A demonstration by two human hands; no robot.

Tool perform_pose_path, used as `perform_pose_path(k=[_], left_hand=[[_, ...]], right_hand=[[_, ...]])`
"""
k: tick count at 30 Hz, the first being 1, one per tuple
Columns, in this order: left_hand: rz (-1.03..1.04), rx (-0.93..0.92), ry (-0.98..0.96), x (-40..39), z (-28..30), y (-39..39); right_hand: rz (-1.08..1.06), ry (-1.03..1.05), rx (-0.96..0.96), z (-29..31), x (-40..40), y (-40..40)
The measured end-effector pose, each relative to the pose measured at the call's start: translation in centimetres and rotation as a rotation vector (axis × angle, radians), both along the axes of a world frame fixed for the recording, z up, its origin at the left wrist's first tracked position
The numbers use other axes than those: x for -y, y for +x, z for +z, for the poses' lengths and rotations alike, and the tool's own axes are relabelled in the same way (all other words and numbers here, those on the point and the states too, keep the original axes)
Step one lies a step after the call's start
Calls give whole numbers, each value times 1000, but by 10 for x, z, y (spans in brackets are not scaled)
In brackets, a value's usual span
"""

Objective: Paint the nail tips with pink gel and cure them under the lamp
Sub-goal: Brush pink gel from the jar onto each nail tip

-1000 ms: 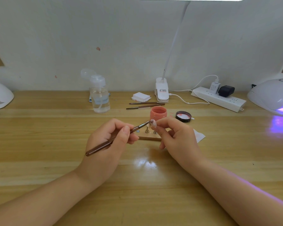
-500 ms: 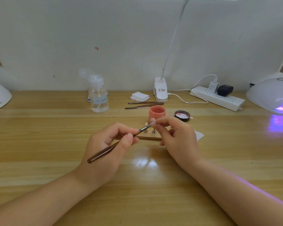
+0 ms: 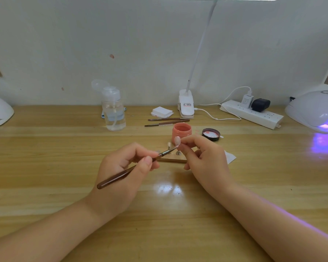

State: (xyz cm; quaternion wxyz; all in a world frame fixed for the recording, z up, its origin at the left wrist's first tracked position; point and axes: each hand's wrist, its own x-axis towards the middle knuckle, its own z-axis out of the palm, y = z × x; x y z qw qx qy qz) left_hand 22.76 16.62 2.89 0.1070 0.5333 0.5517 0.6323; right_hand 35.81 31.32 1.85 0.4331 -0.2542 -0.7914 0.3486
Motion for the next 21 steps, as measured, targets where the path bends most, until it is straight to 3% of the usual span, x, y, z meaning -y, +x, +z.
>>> perform_pose_path(k=[12, 21], left_hand=[[2, -46, -15, 0, 2, 0], [76, 561, -84, -45, 10, -13]], right_hand=[[-17, -20, 14, 0, -1, 2], [8, 22, 40, 1, 2, 2]])
